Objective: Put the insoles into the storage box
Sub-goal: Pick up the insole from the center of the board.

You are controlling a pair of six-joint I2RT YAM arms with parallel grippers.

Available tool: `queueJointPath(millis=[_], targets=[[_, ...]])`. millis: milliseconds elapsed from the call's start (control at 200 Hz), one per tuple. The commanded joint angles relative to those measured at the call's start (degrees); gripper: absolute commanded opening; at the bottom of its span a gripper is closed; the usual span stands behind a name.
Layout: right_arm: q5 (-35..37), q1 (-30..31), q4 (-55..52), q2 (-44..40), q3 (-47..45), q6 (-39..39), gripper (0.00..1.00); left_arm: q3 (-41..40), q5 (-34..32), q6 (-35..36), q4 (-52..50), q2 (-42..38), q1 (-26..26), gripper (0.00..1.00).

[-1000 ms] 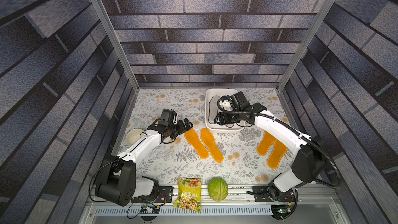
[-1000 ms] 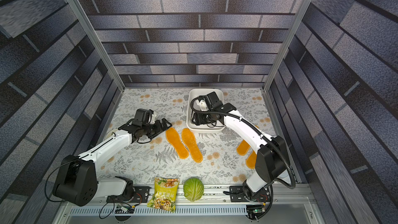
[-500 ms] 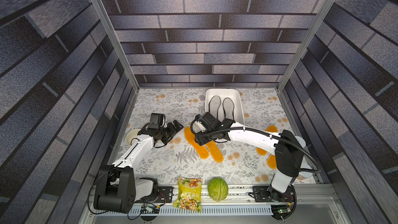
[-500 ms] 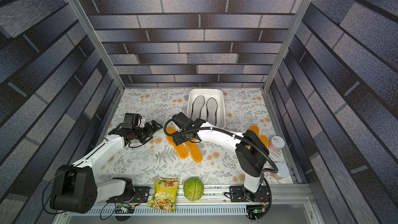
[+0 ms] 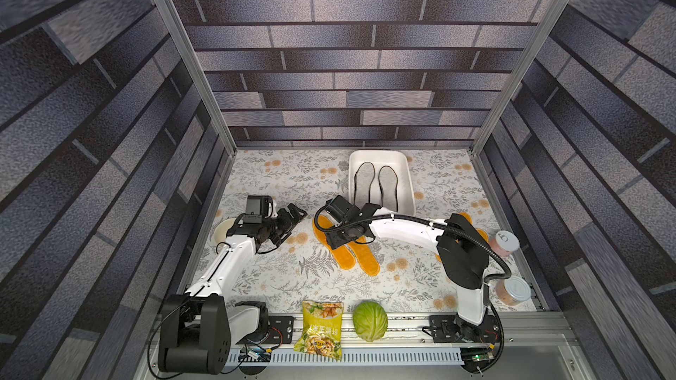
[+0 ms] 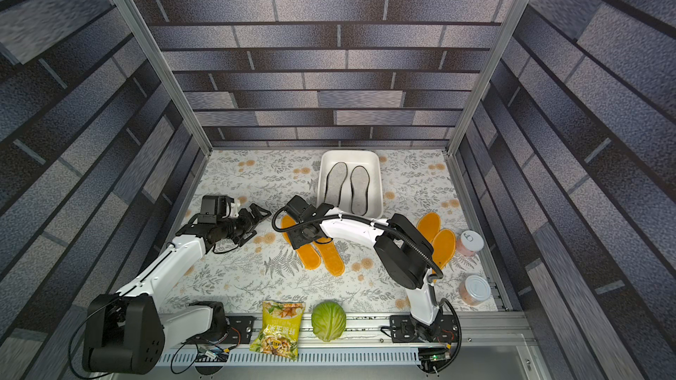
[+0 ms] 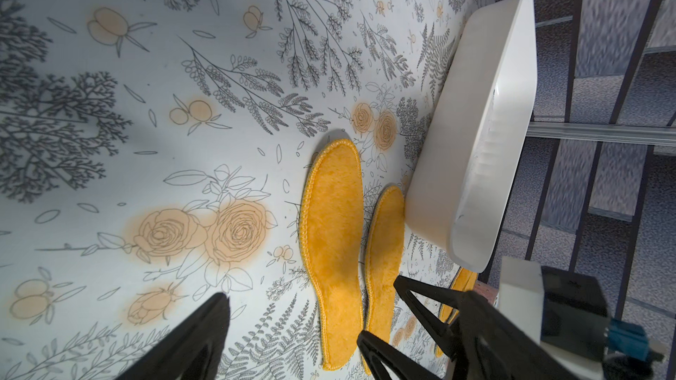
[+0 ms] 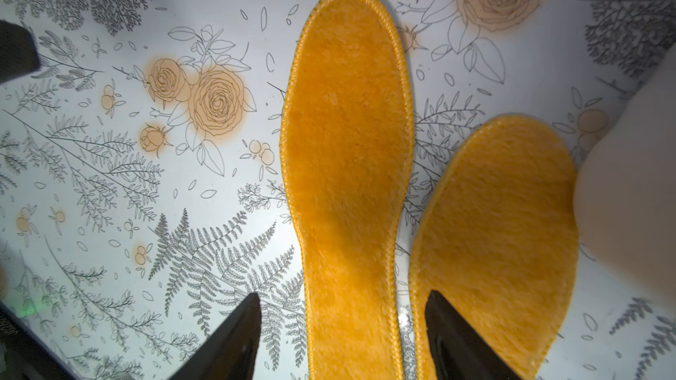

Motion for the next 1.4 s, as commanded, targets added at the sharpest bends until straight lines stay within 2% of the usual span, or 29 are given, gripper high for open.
queueJointPath(millis=[0,476,706,867,957,997,1157,1398], targets=[[1.49,0.97,-2.78,2.12,2.11,0.82,0.73,-0.58,1.40,-0.86,0.84,0.59,0.32,1.00],[1.67,1.92,-3.98,8.24,4.14,2.01,0.73,-0.67,1.58,-0.83,0.68,0.38,0.88,1.00],[2.65,2.09,-4.93,9.50,4.92,2.45,0.70,-0.84,1.84,-0.82,0.93,0.36,1.36,1.00],[5.03,2.43,-7.00,10.27,5.93,3.02,0.64,-0.93,2.02,-0.96,1.10,0.59,1.36,1.00],[5.95,2.70,-8.23,10.93,6.56,2.93,0.56,-1.19,2.10,-1.11,1.26,0.48,1.43,1.00],[6.33,2.71,-8.49,11.00,6.63,2.94,0.55,-1.28,2.06,-1.29,1.36,0.44,1.44,1.00],[6.40,2.80,-7.72,10.74,6.25,3.24,0.43,-1.45,2.02,-1.24,1.33,0.18,1.45,1.00],[6.45,2.80,-5.42,9.20,5.13,3.35,0.32,-1.54,2.10,-1.38,1.69,0.39,1.45,1.00]])
